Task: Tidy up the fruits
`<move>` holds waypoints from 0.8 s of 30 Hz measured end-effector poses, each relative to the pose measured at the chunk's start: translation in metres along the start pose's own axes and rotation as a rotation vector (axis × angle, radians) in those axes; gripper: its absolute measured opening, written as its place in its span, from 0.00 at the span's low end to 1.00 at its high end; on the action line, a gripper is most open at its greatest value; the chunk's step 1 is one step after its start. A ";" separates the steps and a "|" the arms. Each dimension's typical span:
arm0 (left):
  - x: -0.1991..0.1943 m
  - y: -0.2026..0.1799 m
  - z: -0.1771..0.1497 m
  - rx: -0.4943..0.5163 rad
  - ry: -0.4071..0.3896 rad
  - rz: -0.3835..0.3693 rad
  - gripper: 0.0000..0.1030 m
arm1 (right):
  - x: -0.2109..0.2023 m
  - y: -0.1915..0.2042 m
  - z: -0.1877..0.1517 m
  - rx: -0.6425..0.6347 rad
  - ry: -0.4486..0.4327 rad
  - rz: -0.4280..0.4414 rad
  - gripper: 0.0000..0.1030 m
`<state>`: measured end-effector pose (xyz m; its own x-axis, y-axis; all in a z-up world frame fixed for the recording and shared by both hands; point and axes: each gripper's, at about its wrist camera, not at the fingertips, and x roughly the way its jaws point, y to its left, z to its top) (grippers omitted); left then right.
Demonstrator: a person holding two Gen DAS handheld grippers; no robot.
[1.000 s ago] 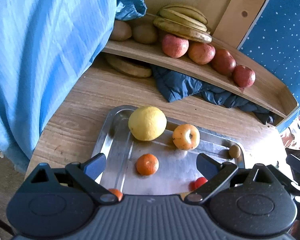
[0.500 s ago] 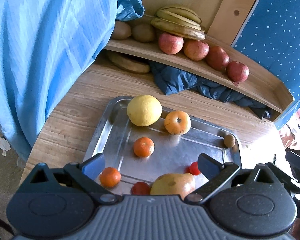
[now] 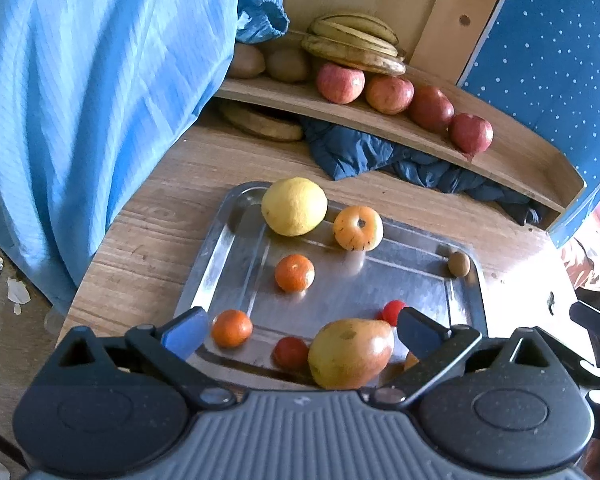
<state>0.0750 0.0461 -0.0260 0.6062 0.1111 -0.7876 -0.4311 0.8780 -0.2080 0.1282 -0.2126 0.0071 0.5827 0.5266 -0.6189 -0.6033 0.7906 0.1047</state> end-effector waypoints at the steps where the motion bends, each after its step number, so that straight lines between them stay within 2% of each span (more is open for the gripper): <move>1: 0.000 0.000 -0.001 0.004 0.002 0.000 0.99 | -0.001 0.001 -0.001 0.002 0.003 0.000 0.99; 15: -0.004 0.010 -0.016 0.077 -0.001 -0.002 0.99 | 0.000 0.020 -0.016 0.021 0.048 -0.011 0.99; 24: -0.011 0.026 -0.024 0.119 0.008 -0.017 0.99 | -0.006 0.035 -0.021 0.069 0.048 -0.070 0.99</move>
<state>0.0411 0.0560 -0.0370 0.6075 0.0925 -0.7889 -0.3382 0.9288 -0.1516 0.0922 -0.1941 -0.0022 0.5941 0.4554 -0.6630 -0.5225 0.8452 0.1123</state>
